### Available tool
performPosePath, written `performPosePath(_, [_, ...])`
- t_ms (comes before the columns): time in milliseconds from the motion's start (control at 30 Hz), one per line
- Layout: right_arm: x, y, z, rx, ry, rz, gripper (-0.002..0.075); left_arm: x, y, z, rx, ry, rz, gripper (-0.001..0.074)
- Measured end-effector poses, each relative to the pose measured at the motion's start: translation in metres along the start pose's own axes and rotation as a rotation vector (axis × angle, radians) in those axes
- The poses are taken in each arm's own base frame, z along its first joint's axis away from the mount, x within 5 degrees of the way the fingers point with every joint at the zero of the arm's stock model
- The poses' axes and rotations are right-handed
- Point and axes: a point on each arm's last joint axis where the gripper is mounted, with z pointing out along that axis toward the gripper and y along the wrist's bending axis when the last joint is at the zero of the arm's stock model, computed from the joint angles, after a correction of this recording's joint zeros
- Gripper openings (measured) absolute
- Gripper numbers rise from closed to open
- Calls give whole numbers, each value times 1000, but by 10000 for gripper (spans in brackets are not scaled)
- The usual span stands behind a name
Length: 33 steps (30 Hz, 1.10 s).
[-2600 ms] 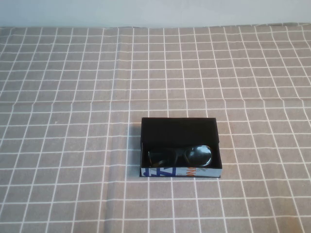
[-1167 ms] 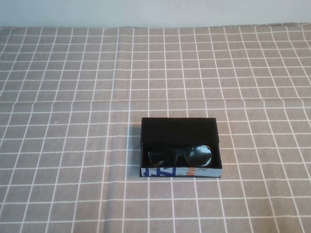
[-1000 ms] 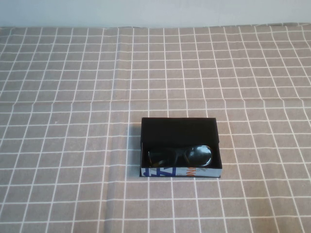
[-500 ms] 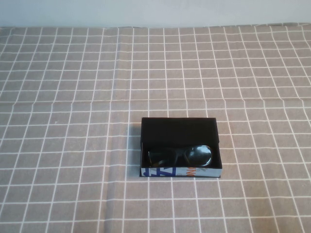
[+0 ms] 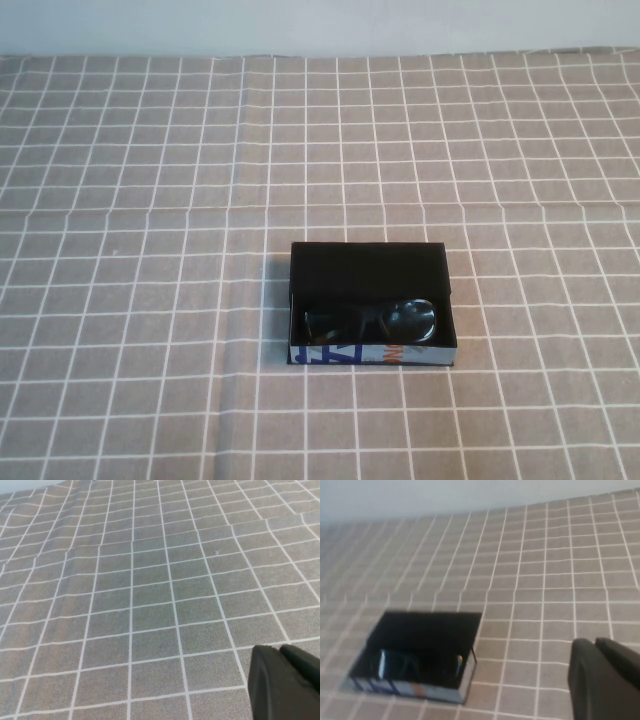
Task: Take glasses out of glasses case
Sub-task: Pick up the glasses from the glasses case
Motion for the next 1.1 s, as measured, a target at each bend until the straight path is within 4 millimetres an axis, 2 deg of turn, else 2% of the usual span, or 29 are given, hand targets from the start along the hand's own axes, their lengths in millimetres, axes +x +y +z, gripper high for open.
performPosePath(100, [-31,4,12,-35,94,-144,-20,0,0,0,0,0,0,-5])
performPosePath(233, [-61,10,36,-163,252,-308,-20,0,0,0,0,0,0,-5])
performPosePath(333, [-78,16,59,-304,354,-364,-20,0,0,0,0,0,0,-5])
performPosePath(533, [-94,34,117,-566,519,-538,-20,0,0,0,0,0,0,-5])
performPosePath(767, [-85,65,187,-614,688,-853,-20,0,0,0,0,0,0,-5])
performPosePath(933, [-62,95,234,-656,777,-1028,-19,0,0,0,0,0,0,-5])
performPosePath(1100, [-31,129,267,-699,803,-1161,-13,0,0,0,0,0,0,-5])
